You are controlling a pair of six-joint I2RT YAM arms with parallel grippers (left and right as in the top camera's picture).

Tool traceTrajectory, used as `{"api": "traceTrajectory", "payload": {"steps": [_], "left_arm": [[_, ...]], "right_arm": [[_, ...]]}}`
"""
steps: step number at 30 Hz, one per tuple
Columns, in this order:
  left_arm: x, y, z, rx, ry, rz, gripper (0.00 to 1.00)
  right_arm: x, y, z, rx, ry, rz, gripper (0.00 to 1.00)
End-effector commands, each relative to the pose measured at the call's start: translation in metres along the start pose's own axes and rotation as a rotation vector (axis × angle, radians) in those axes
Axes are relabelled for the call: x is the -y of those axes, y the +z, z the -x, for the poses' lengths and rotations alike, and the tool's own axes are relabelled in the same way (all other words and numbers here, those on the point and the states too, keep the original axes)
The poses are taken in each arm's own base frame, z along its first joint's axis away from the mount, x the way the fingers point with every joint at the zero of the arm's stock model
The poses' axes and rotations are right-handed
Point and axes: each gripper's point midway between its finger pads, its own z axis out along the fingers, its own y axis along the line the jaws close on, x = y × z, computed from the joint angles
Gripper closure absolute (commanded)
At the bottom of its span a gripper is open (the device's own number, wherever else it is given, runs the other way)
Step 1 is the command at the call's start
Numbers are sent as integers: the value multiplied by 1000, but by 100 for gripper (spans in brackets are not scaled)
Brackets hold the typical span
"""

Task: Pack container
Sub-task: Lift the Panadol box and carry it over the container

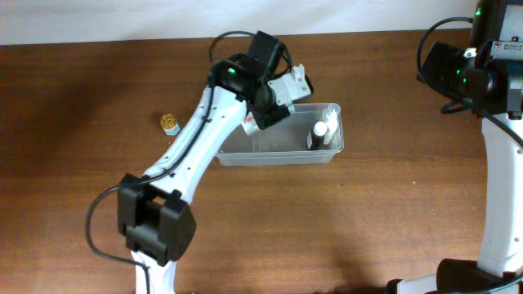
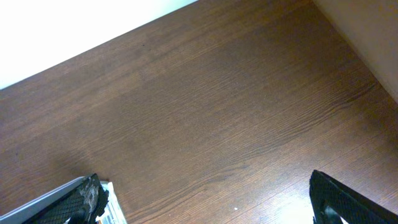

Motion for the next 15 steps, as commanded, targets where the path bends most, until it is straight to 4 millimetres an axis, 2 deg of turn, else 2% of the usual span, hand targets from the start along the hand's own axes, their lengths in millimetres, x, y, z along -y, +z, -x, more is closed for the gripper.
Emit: {"api": "traceTrajectory", "payload": {"steps": [1,8,11,12,15], "left_arm": [[11,39,-7,-46,34,-61,47],[27,83,-19,-100,102,-122,48],[28,92,-20,-104,112,-128,48],[28,94,-21,-105,112,-128,52],[26,95,-19,-97,113,-121,52]], "right_arm": [[4,-3,5,19,7,-17,2],[4,-3,5,19,8,-17,2],[4,-3,6,20,7,-17,2],[4,-3,6,20,7,-17,2],[4,-3,6,20,7,-17,2]]}}
